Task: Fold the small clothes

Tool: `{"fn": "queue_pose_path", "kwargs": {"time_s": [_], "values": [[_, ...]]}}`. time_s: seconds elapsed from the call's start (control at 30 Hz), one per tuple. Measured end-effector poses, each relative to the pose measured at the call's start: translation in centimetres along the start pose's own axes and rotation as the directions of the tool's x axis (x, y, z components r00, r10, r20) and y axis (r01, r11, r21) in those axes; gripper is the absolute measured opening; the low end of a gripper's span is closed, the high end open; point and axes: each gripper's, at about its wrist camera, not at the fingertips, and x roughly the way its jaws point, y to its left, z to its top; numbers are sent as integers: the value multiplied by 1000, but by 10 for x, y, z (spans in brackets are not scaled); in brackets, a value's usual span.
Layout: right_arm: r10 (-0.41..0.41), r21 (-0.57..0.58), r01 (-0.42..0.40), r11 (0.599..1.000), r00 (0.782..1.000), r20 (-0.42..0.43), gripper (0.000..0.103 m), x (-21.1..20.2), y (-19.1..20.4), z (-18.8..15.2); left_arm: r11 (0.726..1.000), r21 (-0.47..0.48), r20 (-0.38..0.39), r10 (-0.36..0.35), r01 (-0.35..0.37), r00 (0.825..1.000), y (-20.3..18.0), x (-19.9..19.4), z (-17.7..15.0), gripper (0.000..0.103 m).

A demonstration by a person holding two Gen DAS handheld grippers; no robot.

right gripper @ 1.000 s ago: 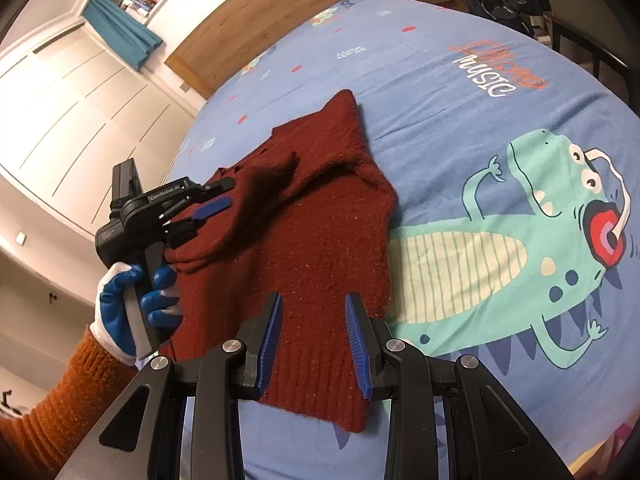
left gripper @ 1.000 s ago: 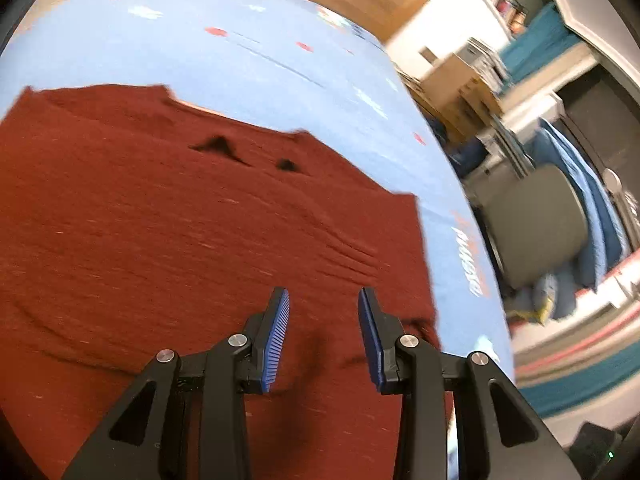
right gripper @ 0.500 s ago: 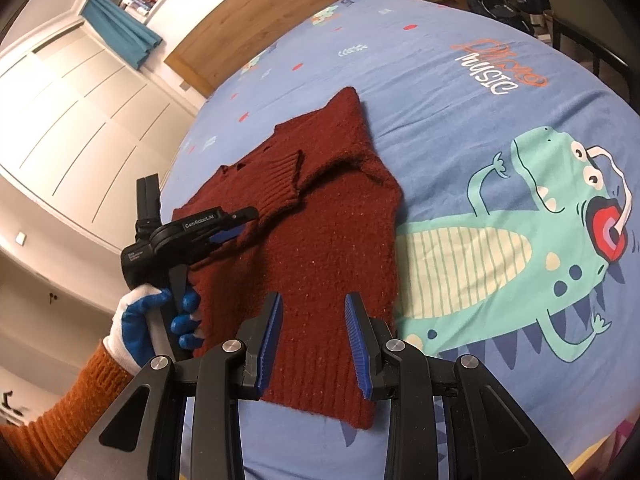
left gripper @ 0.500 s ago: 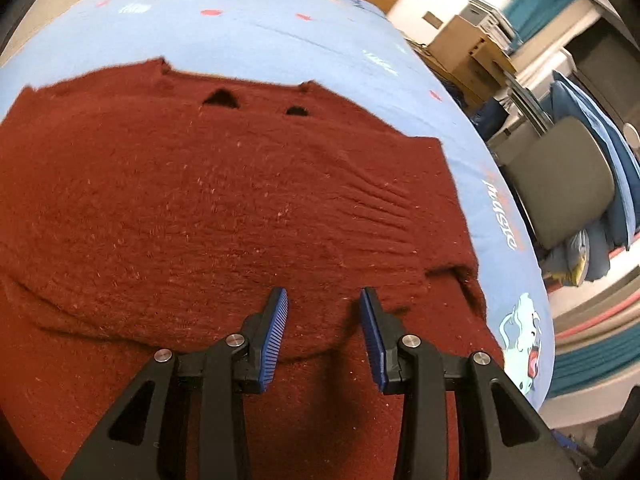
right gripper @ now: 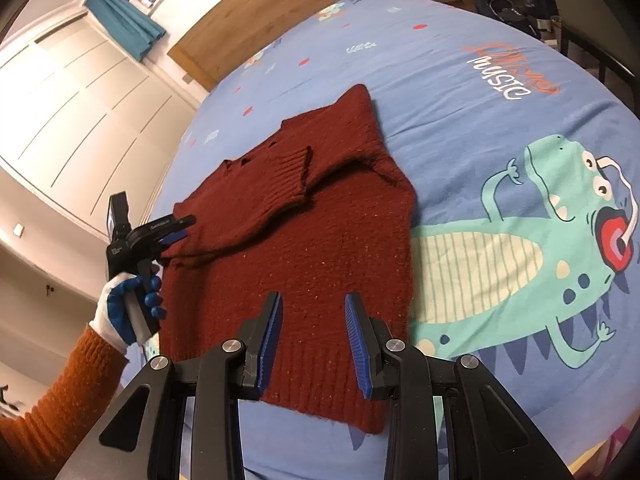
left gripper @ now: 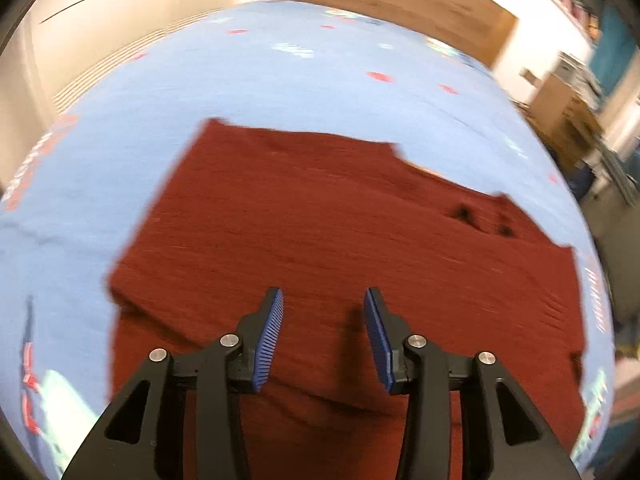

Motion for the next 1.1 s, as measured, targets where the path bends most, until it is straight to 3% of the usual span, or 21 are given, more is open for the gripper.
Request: {"fn": "queue_pose_path", "kwargs": {"time_s": [0.13, 0.3, 0.57, 0.8, 0.9, 1.1], "values": [[0, -5, 0, 1000, 1000, -5, 33, 5, 2, 1, 1000, -26, -10, 4, -5, 1000, 14, 12, -8, 38], [3, -1, -3, 1000, 1000, -11, 33, 7, 1, 1, 998, 54, 13, 26, -27, 1000, -16, 14, -28, 59], [5, 5, -5, 1000, 1000, -6, 33, 3, 0, -1, 990, 141, 24, 16, -20, 1000, -57, 17, -45, 62], [3, 11, -3, 1000, 1000, -7, 33, 1, -4, -4, 981, 191, 10, -46, 43, 999, -103, 25, -41, 62], [-3, 19, 3, 1000, 1000, -3, 33, -1, -7, -3, 965, 255, -24, -56, 60, 998, -128, 33, -50, 62], [-5, 25, 5, 1000, 1000, 2, 33, -5, -10, -4, 927, 321, -86, -178, 197, 980, -160, 32, -69, 63]]}}
